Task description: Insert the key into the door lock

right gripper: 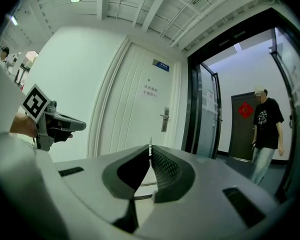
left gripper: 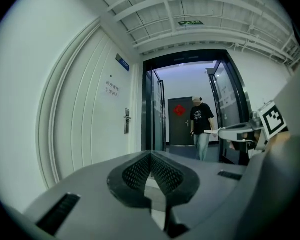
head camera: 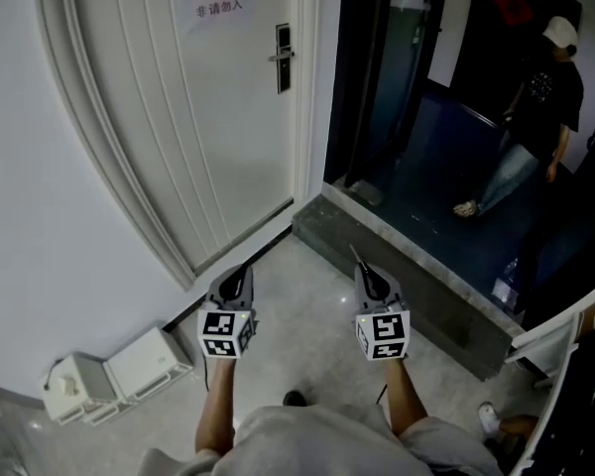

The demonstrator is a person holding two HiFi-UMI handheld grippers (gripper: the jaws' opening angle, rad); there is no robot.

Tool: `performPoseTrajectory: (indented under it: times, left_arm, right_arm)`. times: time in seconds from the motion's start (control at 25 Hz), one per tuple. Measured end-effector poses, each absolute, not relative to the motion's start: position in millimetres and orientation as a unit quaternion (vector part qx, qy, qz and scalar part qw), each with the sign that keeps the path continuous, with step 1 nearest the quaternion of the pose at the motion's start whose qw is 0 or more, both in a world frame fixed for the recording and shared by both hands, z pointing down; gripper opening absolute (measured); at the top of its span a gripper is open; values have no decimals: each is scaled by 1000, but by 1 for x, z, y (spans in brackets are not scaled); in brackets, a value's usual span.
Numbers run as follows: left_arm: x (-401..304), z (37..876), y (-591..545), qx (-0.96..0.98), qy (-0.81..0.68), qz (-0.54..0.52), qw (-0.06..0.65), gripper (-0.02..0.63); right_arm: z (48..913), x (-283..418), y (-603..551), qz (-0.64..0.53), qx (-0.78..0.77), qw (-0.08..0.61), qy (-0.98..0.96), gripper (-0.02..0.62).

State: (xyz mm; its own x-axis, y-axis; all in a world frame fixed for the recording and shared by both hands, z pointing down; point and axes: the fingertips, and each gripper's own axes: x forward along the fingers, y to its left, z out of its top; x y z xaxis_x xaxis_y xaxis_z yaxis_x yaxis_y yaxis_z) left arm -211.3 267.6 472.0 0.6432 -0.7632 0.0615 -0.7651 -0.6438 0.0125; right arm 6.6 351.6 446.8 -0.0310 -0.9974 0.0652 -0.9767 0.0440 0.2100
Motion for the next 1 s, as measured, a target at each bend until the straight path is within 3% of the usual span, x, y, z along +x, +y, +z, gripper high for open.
performPoseTrajectory:
  times: [0.6, 1.0]
  left_arm:
    - [-191, 493, 130, 903, -428, 35, 27, 17]
    - [-117, 487, -38, 900, -434, 32, 19, 17]
  right_arm:
    - [472, 22, 204, -39, 676, 106, -728, 29]
    - [468, 85, 27, -47, 661, 104, -742, 29]
